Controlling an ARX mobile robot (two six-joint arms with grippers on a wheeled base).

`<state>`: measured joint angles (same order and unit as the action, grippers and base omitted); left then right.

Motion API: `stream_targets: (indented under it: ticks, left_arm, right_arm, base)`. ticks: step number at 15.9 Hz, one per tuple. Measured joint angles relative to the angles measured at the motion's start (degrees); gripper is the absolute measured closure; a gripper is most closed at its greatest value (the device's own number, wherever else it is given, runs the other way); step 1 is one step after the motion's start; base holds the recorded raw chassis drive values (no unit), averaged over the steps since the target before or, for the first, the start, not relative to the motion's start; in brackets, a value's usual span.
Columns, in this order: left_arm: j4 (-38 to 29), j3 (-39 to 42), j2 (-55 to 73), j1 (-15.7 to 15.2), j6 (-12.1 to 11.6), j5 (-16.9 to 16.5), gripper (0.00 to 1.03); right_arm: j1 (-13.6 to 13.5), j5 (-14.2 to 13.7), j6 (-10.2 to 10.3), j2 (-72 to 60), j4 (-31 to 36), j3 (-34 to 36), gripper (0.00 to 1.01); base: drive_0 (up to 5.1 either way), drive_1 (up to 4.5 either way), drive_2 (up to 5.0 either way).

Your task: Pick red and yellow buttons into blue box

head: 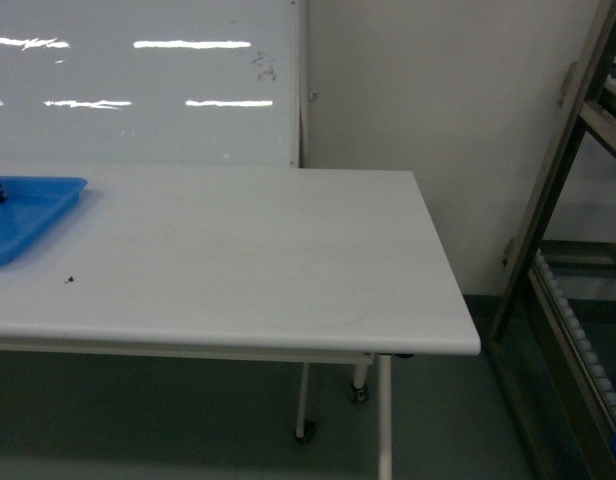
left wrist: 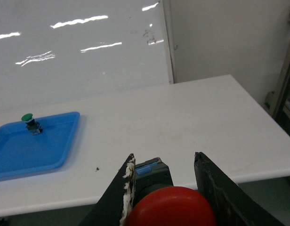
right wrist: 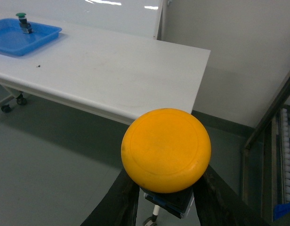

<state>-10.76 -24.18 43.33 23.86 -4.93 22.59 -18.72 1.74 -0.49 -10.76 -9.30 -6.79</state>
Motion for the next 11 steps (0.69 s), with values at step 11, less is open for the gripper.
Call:
stream_targets:
  ticks: [11]
  left_arm:
    - [-0.02, 0.00, -0.02, -0.07, 0.00, 0.02, 0.72]
  right_arm:
    - [0.02, -0.04, 0.00, -0.02, -0.13, 0.02, 0.76]
  base:
    - [5.0, -3.35, -1.3]
